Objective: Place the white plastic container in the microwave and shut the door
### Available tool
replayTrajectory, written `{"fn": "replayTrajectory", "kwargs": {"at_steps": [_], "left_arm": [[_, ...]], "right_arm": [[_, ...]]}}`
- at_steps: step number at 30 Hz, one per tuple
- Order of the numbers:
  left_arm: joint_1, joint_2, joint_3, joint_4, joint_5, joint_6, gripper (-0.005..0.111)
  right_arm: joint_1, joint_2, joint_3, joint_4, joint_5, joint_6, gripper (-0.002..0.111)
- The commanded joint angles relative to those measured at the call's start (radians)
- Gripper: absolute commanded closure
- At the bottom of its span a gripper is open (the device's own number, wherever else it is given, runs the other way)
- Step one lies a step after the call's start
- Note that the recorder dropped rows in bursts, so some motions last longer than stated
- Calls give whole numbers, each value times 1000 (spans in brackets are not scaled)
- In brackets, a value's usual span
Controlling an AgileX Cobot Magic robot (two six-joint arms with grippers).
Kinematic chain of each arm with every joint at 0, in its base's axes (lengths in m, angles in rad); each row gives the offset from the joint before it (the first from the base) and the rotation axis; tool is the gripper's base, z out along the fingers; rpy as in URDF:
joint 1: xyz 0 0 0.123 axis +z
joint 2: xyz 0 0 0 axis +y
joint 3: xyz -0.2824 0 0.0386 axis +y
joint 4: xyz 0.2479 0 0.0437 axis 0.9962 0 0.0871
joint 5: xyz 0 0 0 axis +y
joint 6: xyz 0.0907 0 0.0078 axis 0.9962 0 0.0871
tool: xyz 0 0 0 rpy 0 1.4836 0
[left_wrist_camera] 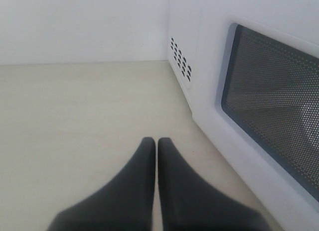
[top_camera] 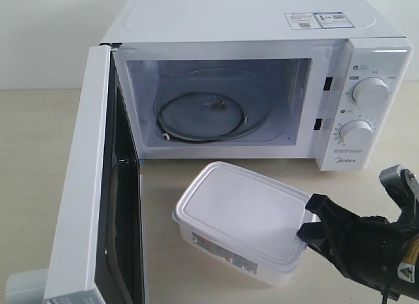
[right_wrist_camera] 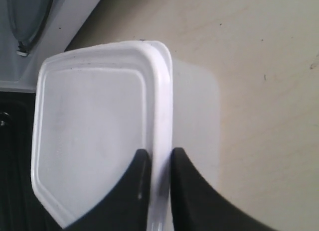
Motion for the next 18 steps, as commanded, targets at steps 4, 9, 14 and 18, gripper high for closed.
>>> {"fn": "replayTrajectory", "kwargs": {"at_steps": [4, 9, 14, 18], "left_arm": [[3, -4, 3, 1, 1, 2, 103], [3, -4, 3, 1, 1, 2, 103], [3, -4, 3, 1, 1, 2, 103], [3, -4, 3, 1, 1, 2, 103]], "right_arm": [[1, 2, -1, -26, 35, -5, 108], [1, 2, -1, -26, 15, -34, 108], [1, 0, -1, -27, -17, -50, 108], [1, 0, -1, -28, -80, -55, 108]]}}
